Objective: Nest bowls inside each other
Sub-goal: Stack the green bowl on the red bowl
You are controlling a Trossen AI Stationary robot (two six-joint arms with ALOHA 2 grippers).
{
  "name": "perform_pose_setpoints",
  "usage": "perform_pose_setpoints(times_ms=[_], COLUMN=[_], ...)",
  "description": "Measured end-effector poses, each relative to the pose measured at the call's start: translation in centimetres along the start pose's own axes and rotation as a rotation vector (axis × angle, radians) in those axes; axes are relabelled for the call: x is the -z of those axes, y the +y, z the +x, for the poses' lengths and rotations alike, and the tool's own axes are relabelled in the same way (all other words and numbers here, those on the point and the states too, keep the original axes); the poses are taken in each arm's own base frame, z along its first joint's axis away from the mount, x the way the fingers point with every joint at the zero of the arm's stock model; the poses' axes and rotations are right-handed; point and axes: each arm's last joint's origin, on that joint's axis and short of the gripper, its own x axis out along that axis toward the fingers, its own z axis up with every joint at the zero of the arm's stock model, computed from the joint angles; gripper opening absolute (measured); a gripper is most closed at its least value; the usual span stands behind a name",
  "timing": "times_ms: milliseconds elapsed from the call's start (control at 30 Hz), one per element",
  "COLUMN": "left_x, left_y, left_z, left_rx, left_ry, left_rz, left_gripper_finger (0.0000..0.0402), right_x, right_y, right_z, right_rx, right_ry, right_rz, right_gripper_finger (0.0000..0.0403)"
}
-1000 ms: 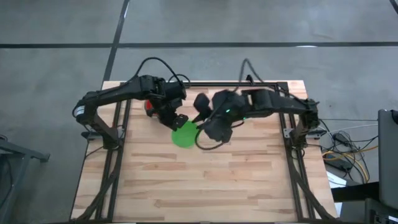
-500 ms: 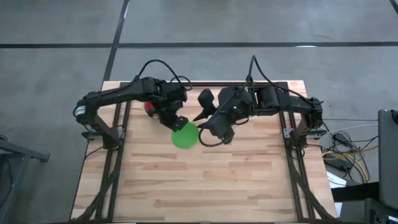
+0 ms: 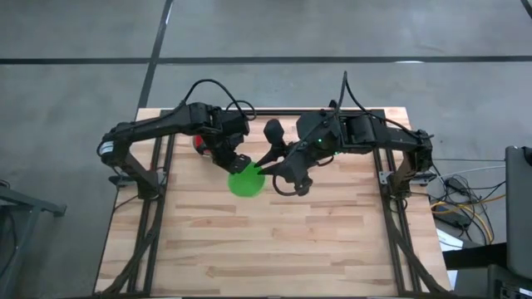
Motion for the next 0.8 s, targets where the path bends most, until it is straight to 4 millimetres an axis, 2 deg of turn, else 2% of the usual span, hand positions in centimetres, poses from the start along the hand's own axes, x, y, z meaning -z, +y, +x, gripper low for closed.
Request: perform_pose_setpoints(times_ms=[300,567,800], left_x=[0.0,0.2,0.9], left_y=[0.0,0.2,1.1], left_z=[-0.1,-0.2,-1.8], left_rx=[0.000,-0.023,-0.079], left_ry=[-0.001,0.003,-0.094], left_rz=[0.014,0.020,0.014], left_gripper_finger=[0.0005,0.0005,0.0005], right_x=[0.2,0.5,0.5], right_y=[0.5,1.0,1.1], right_z=[0.1,-0.1,-1.2], right_rx=[-0.048,-0.104,-0.119], right_ry=[0.001,0.031,0.048], right_rz=[0.008,0.082,0.113], right_gripper_finger=[0.0057,0.0052,0.0052])
